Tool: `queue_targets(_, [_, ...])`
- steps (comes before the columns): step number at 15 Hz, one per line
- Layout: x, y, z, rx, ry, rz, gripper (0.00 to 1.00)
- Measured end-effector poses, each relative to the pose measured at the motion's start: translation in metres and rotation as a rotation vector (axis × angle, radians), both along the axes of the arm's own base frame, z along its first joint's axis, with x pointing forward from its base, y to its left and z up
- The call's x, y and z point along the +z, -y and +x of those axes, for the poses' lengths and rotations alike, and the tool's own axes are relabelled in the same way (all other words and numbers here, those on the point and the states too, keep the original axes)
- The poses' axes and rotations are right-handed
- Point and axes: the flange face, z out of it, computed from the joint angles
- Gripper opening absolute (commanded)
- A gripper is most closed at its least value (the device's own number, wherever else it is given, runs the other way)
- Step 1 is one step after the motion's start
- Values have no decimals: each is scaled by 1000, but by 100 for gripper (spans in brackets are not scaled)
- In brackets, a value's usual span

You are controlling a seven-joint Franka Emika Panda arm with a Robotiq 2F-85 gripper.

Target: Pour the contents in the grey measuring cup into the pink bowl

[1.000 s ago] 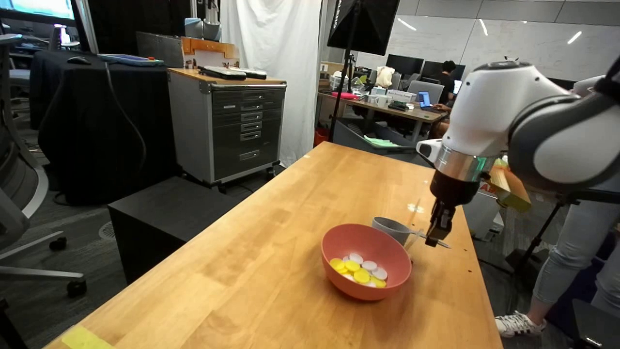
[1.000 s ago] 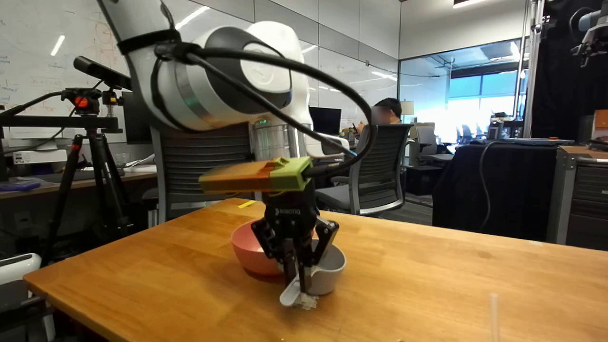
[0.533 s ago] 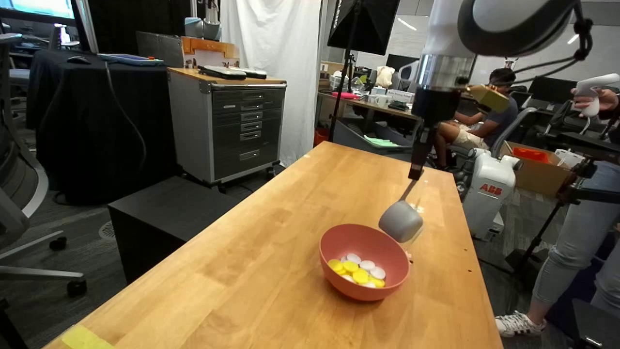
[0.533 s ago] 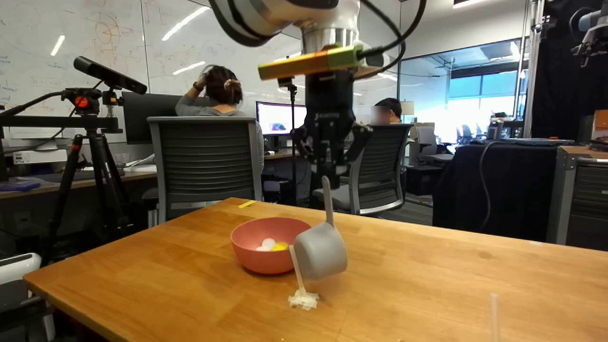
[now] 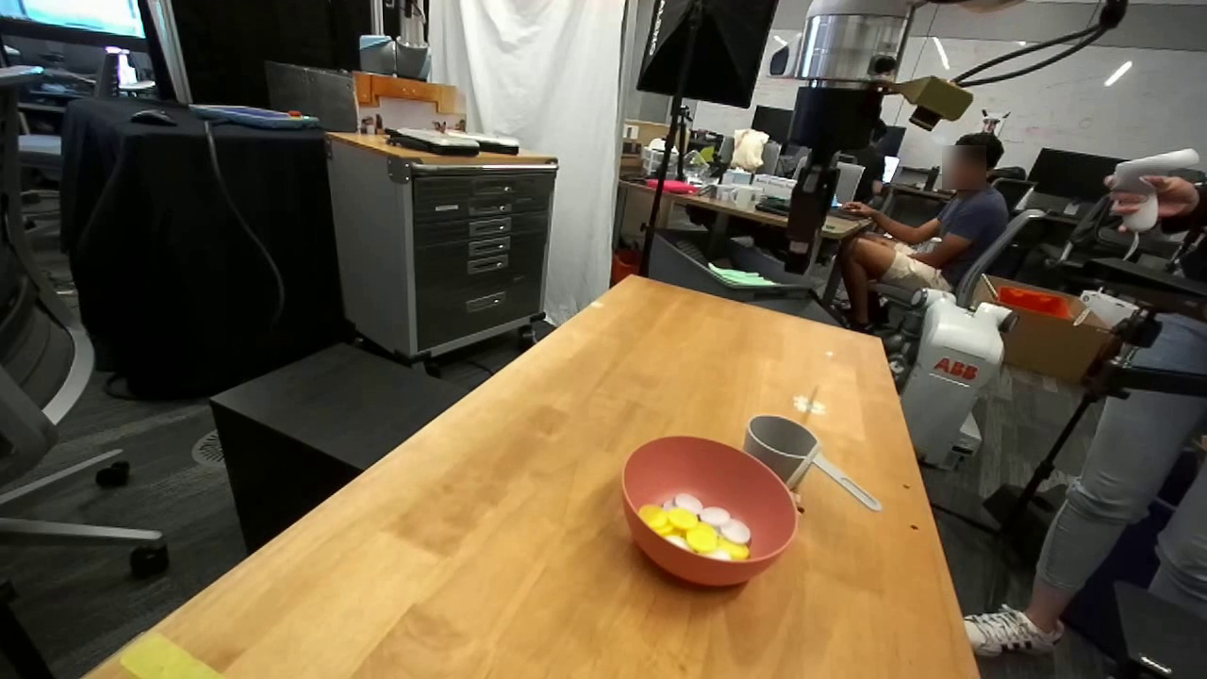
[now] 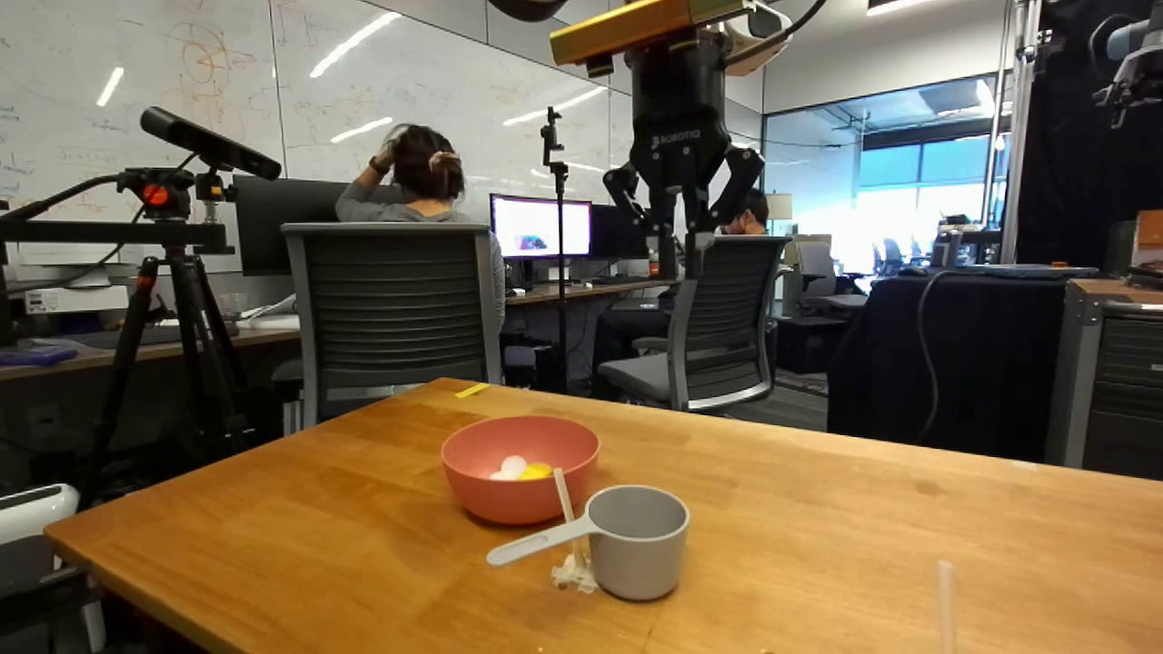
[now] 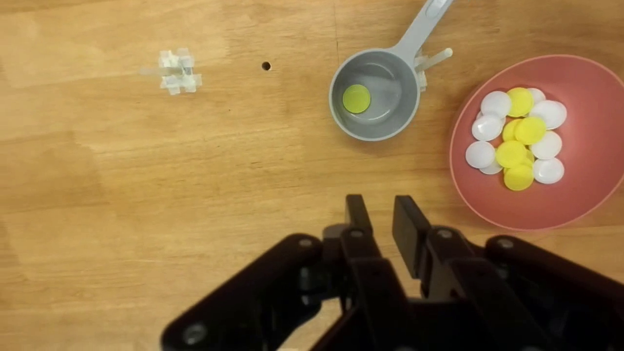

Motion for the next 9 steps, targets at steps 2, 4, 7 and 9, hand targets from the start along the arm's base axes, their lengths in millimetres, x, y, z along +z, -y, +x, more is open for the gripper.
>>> queue_targets(2, [0, 2, 6, -2, 5, -3, 6])
queue_targets(4, [0, 3, 11, -3, 8, -5, 6])
queue_targets(7, [0, 3, 16, -1, 13, -7, 55])
queue_targets(9, [1, 3, 18, 1, 17, -8, 71])
